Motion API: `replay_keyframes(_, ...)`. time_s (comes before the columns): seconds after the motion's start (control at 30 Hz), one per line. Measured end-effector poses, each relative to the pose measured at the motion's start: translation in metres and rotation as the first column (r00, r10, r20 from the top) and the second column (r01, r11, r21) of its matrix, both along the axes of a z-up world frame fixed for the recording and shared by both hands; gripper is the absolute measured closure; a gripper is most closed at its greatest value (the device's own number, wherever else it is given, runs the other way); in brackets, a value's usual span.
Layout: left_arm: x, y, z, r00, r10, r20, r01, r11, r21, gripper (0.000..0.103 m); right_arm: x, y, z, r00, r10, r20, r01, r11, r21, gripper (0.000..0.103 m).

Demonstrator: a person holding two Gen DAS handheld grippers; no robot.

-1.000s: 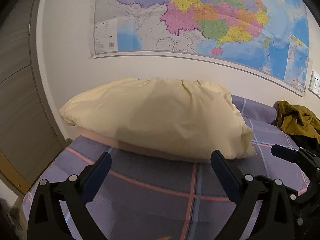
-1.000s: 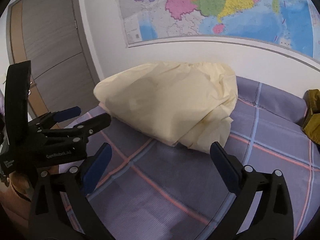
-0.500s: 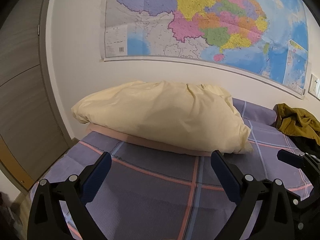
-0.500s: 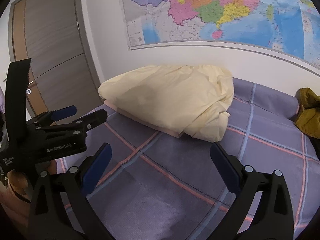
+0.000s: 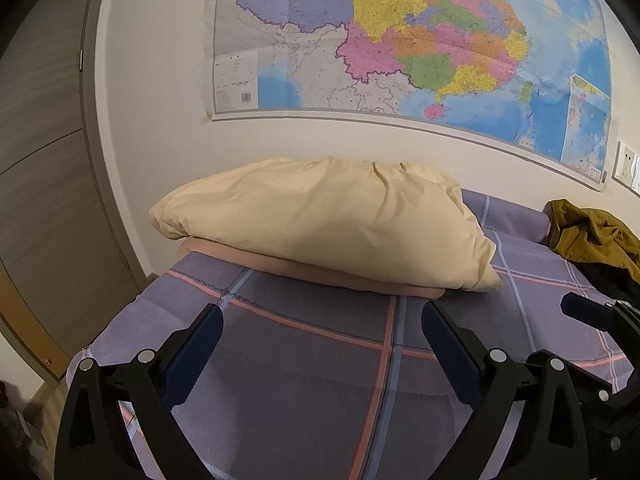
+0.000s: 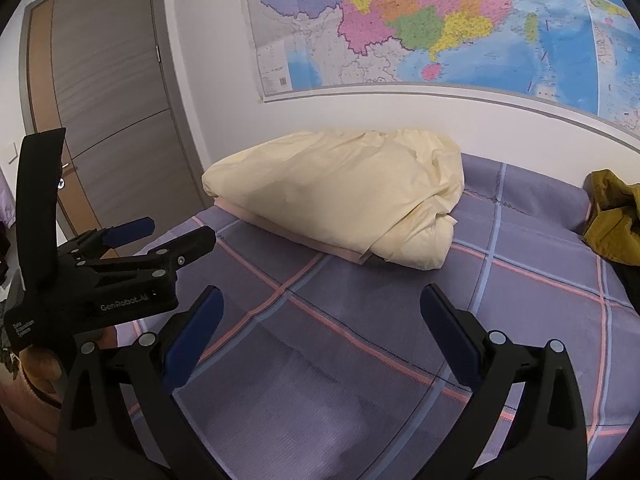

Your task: Fold large clothes

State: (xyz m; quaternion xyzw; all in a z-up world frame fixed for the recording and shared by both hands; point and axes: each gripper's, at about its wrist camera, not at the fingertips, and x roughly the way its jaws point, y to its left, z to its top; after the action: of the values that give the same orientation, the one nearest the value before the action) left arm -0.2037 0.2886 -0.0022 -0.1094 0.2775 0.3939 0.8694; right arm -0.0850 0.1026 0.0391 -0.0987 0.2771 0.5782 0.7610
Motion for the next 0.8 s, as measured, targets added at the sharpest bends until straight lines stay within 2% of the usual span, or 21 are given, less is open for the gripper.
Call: replay_keyframes(0.8,-0.0024,-0.0087,0.0017,1.0,-0.01,-0.008,0.01,1.0,0.019,0.007,-0.0074,-0.0061,-0.0015,1.0,0.002,-0.012,-0.002,1.0,-0.004,0.006)
